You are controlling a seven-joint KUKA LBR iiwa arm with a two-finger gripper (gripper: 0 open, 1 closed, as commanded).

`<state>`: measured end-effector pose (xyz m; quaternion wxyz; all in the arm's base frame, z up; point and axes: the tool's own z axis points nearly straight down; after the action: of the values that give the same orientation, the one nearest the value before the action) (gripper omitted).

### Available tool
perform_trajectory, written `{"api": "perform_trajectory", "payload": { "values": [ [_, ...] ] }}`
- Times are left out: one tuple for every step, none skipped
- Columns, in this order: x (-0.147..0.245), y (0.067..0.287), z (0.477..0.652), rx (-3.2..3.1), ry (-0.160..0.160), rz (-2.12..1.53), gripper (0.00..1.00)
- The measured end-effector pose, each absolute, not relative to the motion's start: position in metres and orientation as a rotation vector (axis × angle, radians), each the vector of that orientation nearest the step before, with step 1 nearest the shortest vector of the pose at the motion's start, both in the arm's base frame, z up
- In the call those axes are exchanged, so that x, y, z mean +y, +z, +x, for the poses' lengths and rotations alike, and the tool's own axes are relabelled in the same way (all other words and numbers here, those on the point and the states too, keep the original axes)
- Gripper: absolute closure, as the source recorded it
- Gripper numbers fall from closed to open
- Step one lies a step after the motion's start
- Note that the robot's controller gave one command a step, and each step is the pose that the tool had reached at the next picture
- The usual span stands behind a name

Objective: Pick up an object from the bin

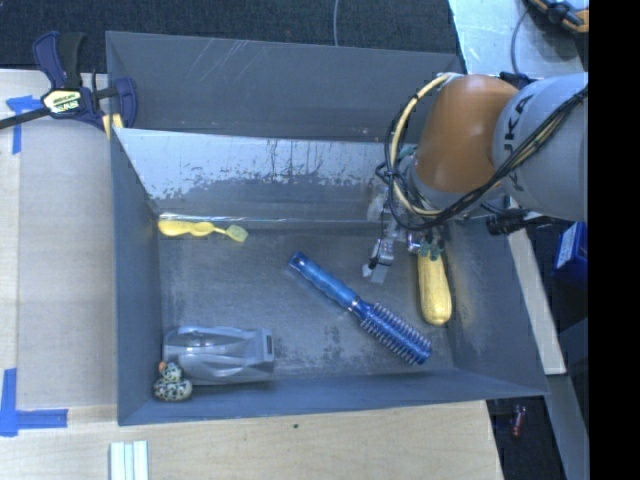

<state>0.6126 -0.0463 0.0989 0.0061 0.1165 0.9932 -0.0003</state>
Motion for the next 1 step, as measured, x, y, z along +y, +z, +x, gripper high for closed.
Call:
{"api": "perform_trajectory", "payload": {
  "values": [
    [-0.106, 0.0966, 0.6177, 3.08, -0.001, 0.528, 0.0]
  ]
}}
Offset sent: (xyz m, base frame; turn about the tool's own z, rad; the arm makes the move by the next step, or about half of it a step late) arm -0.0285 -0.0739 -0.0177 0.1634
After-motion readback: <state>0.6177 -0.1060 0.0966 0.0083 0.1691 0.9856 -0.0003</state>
